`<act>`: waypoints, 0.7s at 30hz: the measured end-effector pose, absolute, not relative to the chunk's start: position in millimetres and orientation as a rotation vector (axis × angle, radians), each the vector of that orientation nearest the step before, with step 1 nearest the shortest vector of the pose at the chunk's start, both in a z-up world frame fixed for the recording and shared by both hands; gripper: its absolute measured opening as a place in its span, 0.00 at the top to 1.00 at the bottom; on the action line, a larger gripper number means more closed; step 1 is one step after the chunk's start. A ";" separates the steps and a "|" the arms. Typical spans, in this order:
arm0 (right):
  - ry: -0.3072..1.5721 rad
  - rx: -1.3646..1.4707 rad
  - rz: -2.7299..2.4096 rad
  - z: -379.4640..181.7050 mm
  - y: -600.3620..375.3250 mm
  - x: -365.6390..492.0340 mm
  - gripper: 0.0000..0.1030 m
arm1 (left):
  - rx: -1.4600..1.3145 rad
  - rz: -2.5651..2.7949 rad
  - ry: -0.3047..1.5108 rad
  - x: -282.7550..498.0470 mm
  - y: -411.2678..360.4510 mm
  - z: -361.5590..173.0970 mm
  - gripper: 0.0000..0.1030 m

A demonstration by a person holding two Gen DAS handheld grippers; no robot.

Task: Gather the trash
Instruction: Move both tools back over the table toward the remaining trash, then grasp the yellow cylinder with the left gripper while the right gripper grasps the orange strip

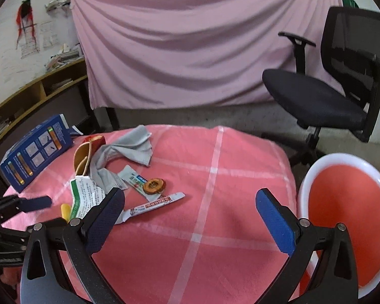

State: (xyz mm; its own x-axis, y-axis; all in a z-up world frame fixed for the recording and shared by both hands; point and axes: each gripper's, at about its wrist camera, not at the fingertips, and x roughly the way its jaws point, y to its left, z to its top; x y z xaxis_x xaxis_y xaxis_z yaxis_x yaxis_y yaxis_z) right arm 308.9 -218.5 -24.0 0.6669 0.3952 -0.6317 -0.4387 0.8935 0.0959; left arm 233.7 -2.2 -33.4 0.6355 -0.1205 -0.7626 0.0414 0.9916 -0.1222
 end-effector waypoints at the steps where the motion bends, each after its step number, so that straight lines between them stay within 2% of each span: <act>1: 0.707 -0.067 0.474 -25.4 -218.1 310.5 0.00 | -0.104 -0.101 0.877 234.6 -1.3 -33.2 0.48; 2: 0.716 -0.070 0.476 -26.2 -217.3 311.4 0.00 | -0.109 -0.106 0.878 235.3 0.3 -32.5 0.51; 4: 0.748 -0.091 0.485 -30.0 -212.6 314.0 0.00 | -0.123 -0.119 0.895 237.3 2.5 -33.3 0.67; 6: 0.782 -0.118 0.496 -34.5 -206.2 316.6 0.00 | -0.132 -0.110 0.911 239.2 5.9 -33.5 0.74; 21: 0.910 -0.301 0.561 -58.9 -166.0 331.1 0.00 | -0.239 -0.131 0.895 228.0 31.7 -27.9 0.74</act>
State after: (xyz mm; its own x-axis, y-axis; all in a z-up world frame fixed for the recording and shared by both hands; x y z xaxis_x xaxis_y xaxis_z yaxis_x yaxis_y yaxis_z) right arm 331.1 -166.0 -58.9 0.4848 0.3293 -0.8102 -0.5760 0.8173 -0.0125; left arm 228.0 31.7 -27.9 0.6195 -0.2123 -0.7557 0.0136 0.9655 -0.2601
